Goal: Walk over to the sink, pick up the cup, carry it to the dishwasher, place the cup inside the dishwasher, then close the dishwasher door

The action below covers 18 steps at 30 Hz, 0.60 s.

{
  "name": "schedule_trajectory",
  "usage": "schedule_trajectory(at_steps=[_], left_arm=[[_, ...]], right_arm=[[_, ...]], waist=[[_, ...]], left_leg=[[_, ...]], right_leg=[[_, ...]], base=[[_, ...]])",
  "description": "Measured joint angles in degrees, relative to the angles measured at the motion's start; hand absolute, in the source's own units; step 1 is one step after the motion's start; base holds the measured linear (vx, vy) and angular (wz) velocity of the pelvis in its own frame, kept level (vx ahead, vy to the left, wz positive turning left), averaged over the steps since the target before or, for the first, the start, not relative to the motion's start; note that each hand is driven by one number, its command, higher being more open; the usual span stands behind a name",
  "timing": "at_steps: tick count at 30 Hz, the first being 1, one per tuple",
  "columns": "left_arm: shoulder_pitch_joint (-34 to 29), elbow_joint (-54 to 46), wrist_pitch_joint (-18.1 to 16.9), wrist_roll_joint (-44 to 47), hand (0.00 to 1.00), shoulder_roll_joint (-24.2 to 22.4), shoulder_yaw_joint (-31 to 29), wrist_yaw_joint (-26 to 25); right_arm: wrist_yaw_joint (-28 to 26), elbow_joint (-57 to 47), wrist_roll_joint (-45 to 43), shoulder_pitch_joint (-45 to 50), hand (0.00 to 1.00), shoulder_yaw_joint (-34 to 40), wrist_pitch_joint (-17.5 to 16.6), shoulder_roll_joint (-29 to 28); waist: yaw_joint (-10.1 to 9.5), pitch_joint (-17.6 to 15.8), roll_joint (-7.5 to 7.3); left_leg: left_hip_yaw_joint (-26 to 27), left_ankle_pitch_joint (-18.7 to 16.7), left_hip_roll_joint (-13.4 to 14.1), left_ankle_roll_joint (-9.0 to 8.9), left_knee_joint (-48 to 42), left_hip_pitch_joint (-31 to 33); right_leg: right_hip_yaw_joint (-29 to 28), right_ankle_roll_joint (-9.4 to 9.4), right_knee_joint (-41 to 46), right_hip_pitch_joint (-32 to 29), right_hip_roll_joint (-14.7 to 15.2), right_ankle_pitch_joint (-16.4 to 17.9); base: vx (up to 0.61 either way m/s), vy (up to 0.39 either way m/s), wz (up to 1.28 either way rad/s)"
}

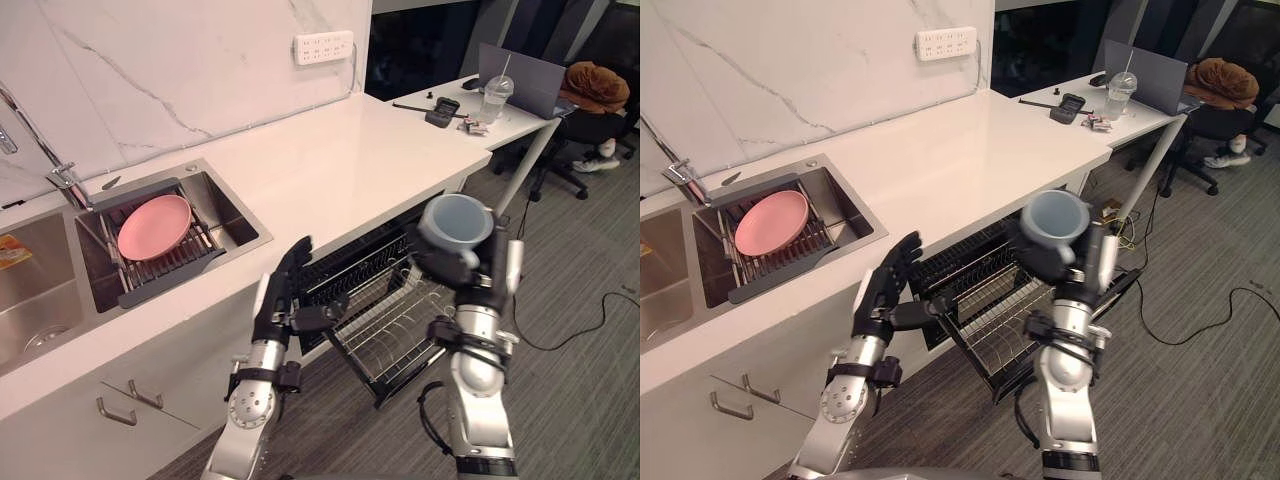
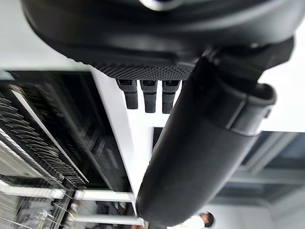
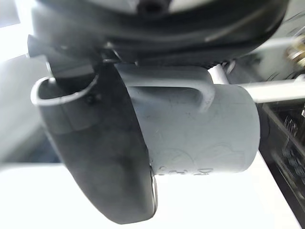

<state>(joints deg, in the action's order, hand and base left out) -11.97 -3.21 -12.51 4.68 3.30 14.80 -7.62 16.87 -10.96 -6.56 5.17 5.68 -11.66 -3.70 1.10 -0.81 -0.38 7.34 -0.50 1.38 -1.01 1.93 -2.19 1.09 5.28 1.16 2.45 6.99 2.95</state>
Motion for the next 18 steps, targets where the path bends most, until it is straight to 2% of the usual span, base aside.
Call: schedule_trajectory(at_steps=[5,13,18], left_arm=[[-0.11,-1.48,0.07,2.93,0.9,-1.18,0.85,0.51],[-0.33,-1.62,0.08,5.53,0.9,-1.81,0.67,3.48],[-2.97,-1.58,0.1,5.44,0.9,-1.73,0.15,6.01]], right_arm=[[-0.91,0.01,-7.66,0.64,0.3,-0.96,-0.43,0.03],[-4.54,0.64,-10.07,2.2,0.3,-1.62,-0.66,0.28],[-6.94,3.57,-9.41,5.06,0.3,-1.72,-0.63,0.74]], waist=[[-0.13,0.01,0.0],[-0.38,0.03,-0.01],[-0.34,0.08,0.01]], left_leg=[[0.08,0.0,0.02,0.0,-0.02,-0.02],[0.02,0.0,0.02,0.0,0.05,-0.01],[0.05,0.01,0.02,0.0,0.13,-0.04]], right_leg=[[-0.06,-0.02,0.05,0.0,0.01,0.01],[0.02,-0.02,0.04,0.01,0.01,0.01],[0.01,-0.02,0.04,0.0,0.0,0.01]], base=[[0.0,0.0,0.0],[0.0,0.0,0.0],[0.0,0.0,0.0]])
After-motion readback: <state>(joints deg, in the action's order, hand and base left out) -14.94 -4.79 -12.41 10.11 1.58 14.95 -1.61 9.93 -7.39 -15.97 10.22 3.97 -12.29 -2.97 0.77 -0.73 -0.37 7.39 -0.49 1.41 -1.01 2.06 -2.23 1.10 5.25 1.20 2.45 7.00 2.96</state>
